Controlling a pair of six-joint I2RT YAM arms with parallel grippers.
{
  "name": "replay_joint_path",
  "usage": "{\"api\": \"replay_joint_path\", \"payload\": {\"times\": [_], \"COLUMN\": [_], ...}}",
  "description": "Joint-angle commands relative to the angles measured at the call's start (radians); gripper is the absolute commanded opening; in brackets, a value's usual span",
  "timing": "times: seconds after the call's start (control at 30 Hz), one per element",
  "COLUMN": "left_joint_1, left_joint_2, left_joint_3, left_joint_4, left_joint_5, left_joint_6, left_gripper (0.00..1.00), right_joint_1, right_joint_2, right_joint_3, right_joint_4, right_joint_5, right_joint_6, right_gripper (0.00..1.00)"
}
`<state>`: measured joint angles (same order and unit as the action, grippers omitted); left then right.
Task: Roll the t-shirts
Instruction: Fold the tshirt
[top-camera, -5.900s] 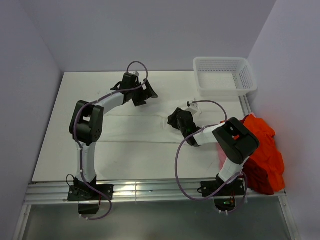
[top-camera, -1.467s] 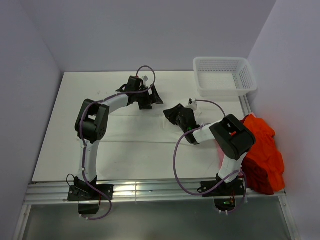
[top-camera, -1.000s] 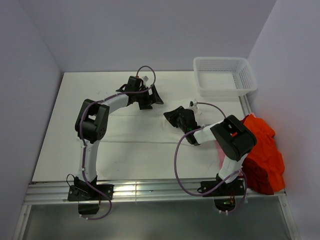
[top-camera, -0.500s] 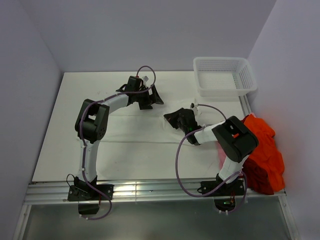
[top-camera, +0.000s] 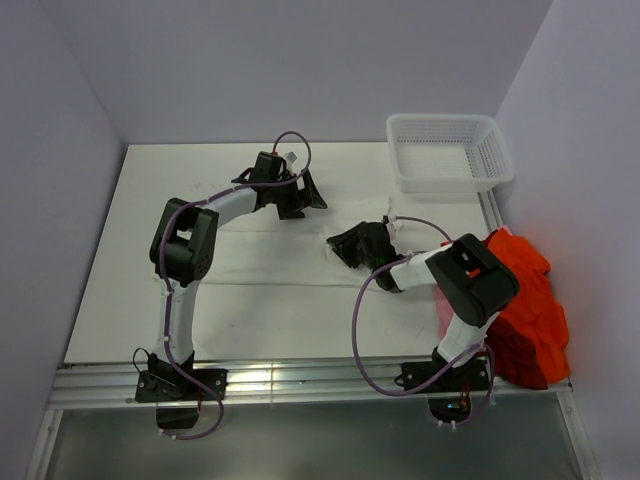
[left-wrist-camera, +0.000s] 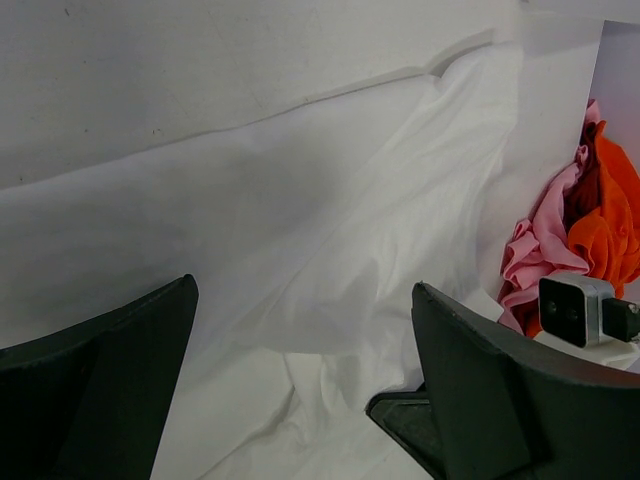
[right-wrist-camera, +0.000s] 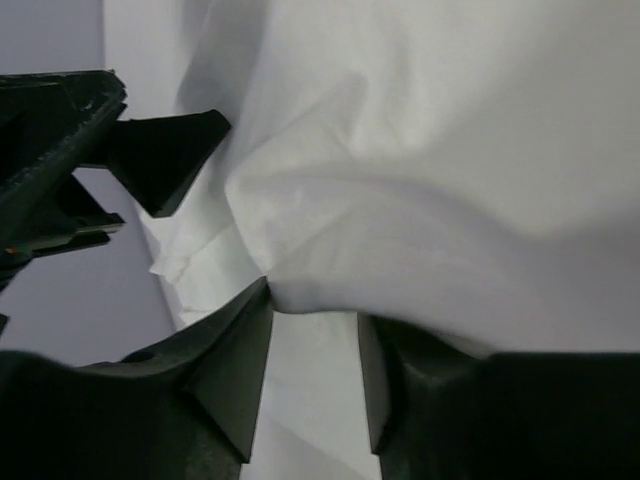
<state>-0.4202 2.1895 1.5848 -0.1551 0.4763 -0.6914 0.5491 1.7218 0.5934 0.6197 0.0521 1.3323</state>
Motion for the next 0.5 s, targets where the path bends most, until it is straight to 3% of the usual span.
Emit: {"api": "replay_joint_path", "payload": {"times": [0.0,0.2,0.47], "left_joint_1": [0.003,0.003,0.003], "left_joint_2": [-0.011,-0.022,-0.034], "left_joint_3": [0.044,0.044,0.046], "left_joint_4": [-0.011,-0.015,-0.026], "left_joint_5": [0.016,0.012,0.005], "left_joint_6": [0.03,0.038,0.046], "left_gripper": [0.94,0.94,0.94], "right_joint_1": [-0.002,0.072,0.1], "right_joint_2": [-0.079,-0.185,-0.174], "right_joint_3": [-0.004,-0.001,-0.02], "right_joint_4": [-0.066,-0.066,0.029], "right_joint_5": [0.07,0.25,0.203], "right_joint_6": [-0.112,-0.469,-0.633], "right_gripper": [0.48,0.5,0.54]}}
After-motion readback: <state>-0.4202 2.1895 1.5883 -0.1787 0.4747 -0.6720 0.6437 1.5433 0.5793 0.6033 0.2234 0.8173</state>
